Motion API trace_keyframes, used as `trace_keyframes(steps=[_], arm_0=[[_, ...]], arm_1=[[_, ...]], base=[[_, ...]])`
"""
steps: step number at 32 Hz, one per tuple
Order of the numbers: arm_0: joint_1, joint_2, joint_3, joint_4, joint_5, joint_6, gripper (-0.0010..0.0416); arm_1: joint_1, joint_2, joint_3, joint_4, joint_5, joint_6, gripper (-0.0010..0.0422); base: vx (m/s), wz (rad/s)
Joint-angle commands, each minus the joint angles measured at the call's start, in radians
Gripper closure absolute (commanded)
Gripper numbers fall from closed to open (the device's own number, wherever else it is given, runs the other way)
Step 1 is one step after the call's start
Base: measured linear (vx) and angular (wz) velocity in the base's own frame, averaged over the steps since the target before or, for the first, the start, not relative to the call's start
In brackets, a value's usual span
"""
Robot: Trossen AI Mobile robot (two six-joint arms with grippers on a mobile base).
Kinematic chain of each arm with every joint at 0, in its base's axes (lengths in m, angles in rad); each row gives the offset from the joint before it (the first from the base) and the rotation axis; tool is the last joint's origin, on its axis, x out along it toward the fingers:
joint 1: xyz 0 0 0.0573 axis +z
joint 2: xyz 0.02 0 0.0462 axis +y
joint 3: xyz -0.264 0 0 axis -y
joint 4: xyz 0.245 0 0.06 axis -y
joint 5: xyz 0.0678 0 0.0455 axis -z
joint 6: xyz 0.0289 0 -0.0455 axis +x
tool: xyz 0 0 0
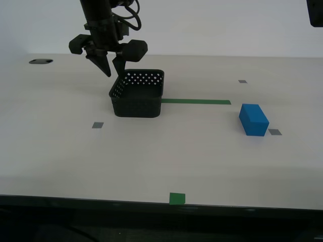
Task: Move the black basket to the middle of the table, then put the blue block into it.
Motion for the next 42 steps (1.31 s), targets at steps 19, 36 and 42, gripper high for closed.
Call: trace_keyframes(steps=[19, 36, 42], arm_0=[[0.003, -0.002, 0.001, -0.007, -0.002, 0.000, 0.0404], [0.003, -0.002, 0.001, -0.007, -0.002, 0.001, 0.0404], [0.004, -0.002, 0.001, -0.013, -0.002, 0.001, 0.0404]], arm_1=[[-0.003, 0.223, 0.078, 0.007, -0.014, -0.001, 0.0305], [-0.069, 0.224, 0.083, 0.037, -0.011, 0.007, 0.0413], [-0.152, 0.230, 0.179, 0.035, 0.011, 0.004, 0.0413]], base=[[0.000, 0.000], [0.000, 0.000], [0.000, 0.000]])
